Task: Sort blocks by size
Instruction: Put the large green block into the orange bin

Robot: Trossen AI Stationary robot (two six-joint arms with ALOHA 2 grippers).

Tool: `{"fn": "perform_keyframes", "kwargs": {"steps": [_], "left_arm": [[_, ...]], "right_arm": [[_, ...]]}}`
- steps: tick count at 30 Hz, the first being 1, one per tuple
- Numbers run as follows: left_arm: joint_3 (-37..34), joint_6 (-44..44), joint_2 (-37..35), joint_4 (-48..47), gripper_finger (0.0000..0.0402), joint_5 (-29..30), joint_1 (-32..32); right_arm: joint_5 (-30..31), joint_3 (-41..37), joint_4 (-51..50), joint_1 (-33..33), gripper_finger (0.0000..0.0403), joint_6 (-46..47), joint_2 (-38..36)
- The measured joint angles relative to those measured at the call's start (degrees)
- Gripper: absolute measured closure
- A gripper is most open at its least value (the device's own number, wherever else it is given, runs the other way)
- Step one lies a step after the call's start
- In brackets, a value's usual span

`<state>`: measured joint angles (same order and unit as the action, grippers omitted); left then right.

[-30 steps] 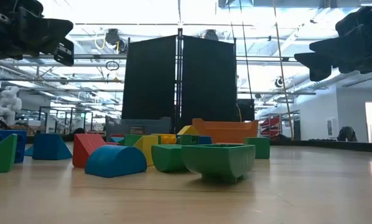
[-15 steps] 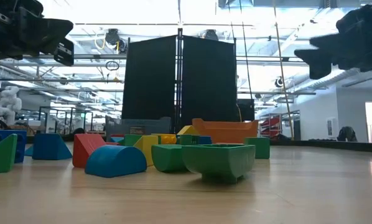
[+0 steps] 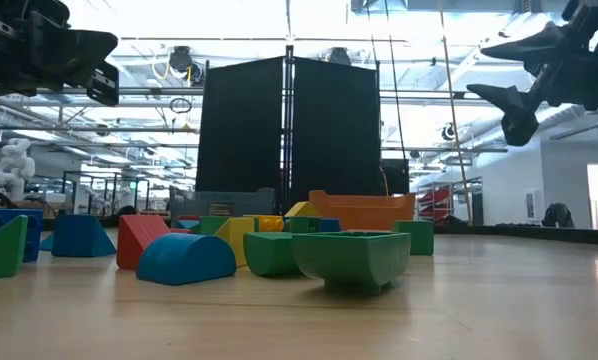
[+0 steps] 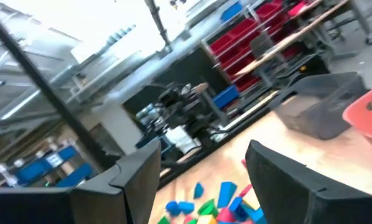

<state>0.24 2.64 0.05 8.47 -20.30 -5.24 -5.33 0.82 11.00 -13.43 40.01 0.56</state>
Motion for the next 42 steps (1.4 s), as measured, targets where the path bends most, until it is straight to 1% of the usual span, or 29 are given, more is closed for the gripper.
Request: {"fn": "perform_keyframes", "kwargs": {"steps": [2,4,5,7,10,12,16,18,20,22,25,27,30,32,35,38,42], "left_arm": [[0.0,0.0,0.0,0.0,0.0402,0.0,0.0],[0.0,0.0,0.0,0.0,0.0402,0.0,0.0],[0.0,-0.1,0.0,0.1,0.0402,0.0,0.0],[0.0,0.0,0.0,1.8,0.0402,2.1,0.0],[0.0,2.5,0.0,7.2,0.0401,2.9,0.0],[0.0,3.3,0.0,13.3,0.0401,2.9,0.0],[0.0,13.1,0.0,25.9,0.0402,3.6,0.0],[0.0,14.1,0.0,31.3,0.0402,4.9,0.0],[0.0,15.2,0.1,35.9,0.0401,6.2,0.0],[0.0,15.4,0.1,38.9,0.0402,8.2,0.0],[0.0,14.9,0.1,43.2,0.0402,14.5,0.0],[0.0,15.1,0.1,46.4,0.0402,18.4,0.0],[0.0,13.6,0.1,48.9,0.0402,21.3,0.0],[0.0,13.0,0.1,48.9,0.0402,22.8,0.0],[0.0,14.6,0.1,49.1,0.0402,22.9,0.0],[0.0,14.6,0.1,49.3,0.0402,22.9,0.0],[0.0,8.9,0.1,49.4,0.0402,26.5,0.0]], "right_arm": [[1.2,0.0,0.1,0.0,0.0174,0.1,0.1],[3.0,0.0,1.0,0.0,0.0174,2.5,0.1],[3.9,0.0,2.2,0.0,0.0174,4.9,0.1],[4.4,0.0,6.2,0.0,0.0174,9.9,0.1],[4.4,0.5,12.6,0.0,0.0174,14.0,0.1],[5.5,2.3,13.6,0.1,0.0174,13.1,0.4],[9.0,8.5,12.8,0.1,0.0174,6.0,4.4],[9.6,12.8,11.4,0.1,0.0174,2.4,8.3],[8.8,18.2,7.8,0.4,0.0174,0.0,13.7],[6.2,24.0,0.8,1.6,0.0174,-1.9,20.2],[3.6,33.5,-12.5,4.8,0.0174,-5.4,32.1],[2.2,39.1,-18.3,7.5,0.0174,-8.2,40.6],[-0.9,45.6,-19.7,11.1,0.0174,-13.1,51.6],[-1.2,49.7,-19.5,13.1,0.0174,-16.3,57.2],[-1.2,54.6,-21.0,14.8,0.0174,-20.3,63.5],[-1.0,59.0,-26.5,15.7,0.0174,-22.5,67.8],[-0.2,64.1,-38.2,16.4,0.0174,-25.7,71.3]]}}
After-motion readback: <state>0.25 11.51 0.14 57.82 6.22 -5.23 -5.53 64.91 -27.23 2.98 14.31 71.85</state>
